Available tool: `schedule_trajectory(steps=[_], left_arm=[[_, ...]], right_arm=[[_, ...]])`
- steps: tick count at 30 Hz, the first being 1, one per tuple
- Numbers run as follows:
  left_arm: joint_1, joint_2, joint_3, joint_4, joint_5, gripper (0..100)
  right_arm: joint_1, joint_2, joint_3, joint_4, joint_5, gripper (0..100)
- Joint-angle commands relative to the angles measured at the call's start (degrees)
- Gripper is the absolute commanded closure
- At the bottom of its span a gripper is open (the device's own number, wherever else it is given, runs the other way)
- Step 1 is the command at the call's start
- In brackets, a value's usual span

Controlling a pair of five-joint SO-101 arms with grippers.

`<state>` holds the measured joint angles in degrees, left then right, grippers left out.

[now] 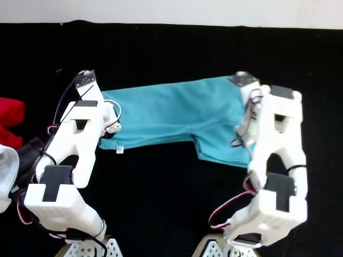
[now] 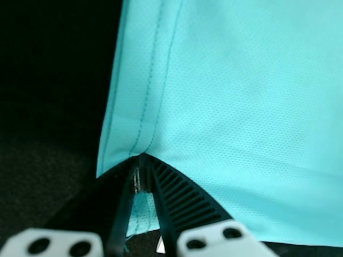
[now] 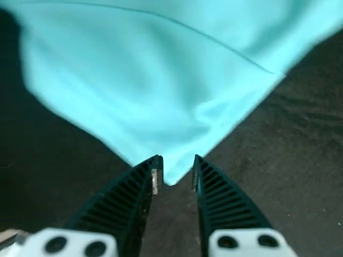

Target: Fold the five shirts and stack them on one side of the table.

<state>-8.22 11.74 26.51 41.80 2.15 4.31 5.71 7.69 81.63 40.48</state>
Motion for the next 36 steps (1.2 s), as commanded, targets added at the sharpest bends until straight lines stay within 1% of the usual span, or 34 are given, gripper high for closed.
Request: schedule_trajectory(steps=[1,4,5,9,17,20,24,25,27,29,31,32,33,36], left_arm=[[-0.6,0.3,-1.2,-2.0,0.3,99],[-0.6,0.3,-1.2,-2.0,0.3,99],[-0.6,0.3,-1.2,-2.0,0.3,99],[-0.6,0.3,-1.2,-2.0,0.3,99],[-0.6,0.3,-1.2,-2.0,0.3,99],[-0.6,0.3,-1.2,-2.0,0.3,99],[-0.6,0.3,-1.2,-2.0,0.3,99],[-0.6,0.3,-1.2,-2.0,0.3,99],[-0.6,0.3,-1.2,-2.0,0.3,99],[-0.6,0.3,-1.2,-2.0,0.3,99],[-0.6,0.3,-1.2,-2.0,0.3,99],[-0.6,0.3,-1.2,-2.0,0.3,99],[-0.6,0.3,-1.2,-2.0,0.3,99],[-0.6,0.3,-1.2,-2.0,0.3,99]], right_arm=[[-5.9,-4.7,-0.9,5.4,2.3,82.8],[-10.3,-4.5,0.2,8.3,7.0,71.7],[-11.5,-4.6,2.0,8.2,8.7,69.8],[-14.5,-4.6,9.6,6.5,13.6,69.6],[-14.3,-3.8,20.4,-13.1,13.9,69.6],[-13.6,0.6,20.7,-17.0,13.9,69.6],[-12.4,8.7,16.5,-17.3,13.8,69.7],[-11.9,10.2,15.3,-17.3,13.8,70.6],[-10.9,12.4,13.0,-17.3,13.8,76.1],[-10.0,13.6,11.0,-17.3,13.8,85.8],[-9.2,14.0,9.7,-17.3,13.8,98.1],[-8.8,14.0,9.2,-17.3,13.8,99.6],[-8.5,13.8,8.7,-17.3,13.8,97.6],[-7.3,13.7,5.6,-16.0,13.8,99.4]])
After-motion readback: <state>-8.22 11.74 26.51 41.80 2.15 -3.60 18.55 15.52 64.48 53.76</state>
